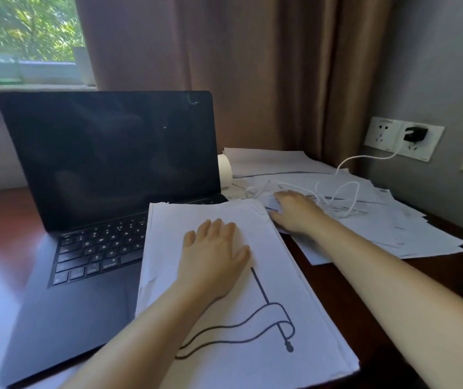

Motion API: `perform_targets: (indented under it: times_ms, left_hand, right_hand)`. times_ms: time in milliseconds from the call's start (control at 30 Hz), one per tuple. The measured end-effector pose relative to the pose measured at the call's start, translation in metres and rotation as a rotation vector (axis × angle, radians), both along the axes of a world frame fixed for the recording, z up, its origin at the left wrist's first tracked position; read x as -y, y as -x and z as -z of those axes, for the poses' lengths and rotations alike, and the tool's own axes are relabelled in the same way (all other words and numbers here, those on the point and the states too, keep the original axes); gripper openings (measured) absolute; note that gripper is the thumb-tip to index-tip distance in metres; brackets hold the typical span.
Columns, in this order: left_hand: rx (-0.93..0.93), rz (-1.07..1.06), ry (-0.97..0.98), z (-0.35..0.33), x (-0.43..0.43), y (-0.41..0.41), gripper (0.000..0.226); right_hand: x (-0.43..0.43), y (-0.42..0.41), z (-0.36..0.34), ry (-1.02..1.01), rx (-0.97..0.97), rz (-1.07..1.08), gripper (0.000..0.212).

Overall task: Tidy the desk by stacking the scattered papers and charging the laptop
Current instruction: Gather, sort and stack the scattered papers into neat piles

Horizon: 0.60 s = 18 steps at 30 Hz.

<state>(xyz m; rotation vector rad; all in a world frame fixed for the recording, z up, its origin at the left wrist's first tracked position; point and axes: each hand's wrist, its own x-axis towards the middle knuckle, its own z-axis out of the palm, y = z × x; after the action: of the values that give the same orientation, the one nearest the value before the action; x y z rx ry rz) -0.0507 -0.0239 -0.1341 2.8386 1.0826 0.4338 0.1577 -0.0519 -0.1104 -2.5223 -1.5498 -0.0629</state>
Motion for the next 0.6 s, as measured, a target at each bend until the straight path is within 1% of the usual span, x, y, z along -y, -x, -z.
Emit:
perform_targets:
  times_ms: [67,133,167,233,300,333,367,433,600]
  left_hand:
    - [0.013,-0.006,-0.008,0.001,-0.001,-0.001,0.076]
    - [0.018,-0.017,-0.015,0.003,-0.003,-0.002,0.080]
    - [0.016,-0.017,-0.013,0.003,-0.003,-0.002,0.079]
    - [0.014,-0.016,-0.012,0.003,-0.003,-0.003,0.077]
    - [0.016,-0.016,-0.011,0.002,-0.003,-0.002,0.080]
    - [0.013,-0.019,-0.006,0.002,-0.003,-0.002,0.076]
    - [0.008,-0.021,0.000,0.002,-0.003,-0.002,0.067]
    - [0.006,-0.016,0.003,0.002,-0.002,-0.001,0.054]
    - [0.001,-0.027,0.029,0.002,-0.002,-0.002,0.052]
  right_hand:
    - [-0.012,-0.008,-0.003,0.101,0.139,0.047,0.059]
    - [-0.024,-0.014,-0.007,0.154,0.182,0.080,0.066]
    - [-0.029,-0.016,-0.008,0.171,0.181,0.088,0.066]
    - [-0.037,-0.016,-0.009,0.176,0.191,0.090,0.057]
    - [-0.041,-0.015,-0.006,0.144,0.263,0.091,0.043]
    - [-0.040,-0.015,-0.003,0.122,0.306,0.094,0.037]
    - [-0.040,-0.017,-0.001,0.107,0.343,0.097,0.033]
    - [-0.035,-0.020,0.002,0.092,0.399,0.099,0.030]
    - [-0.003,-0.034,0.001,0.091,0.510,0.047,0.030]
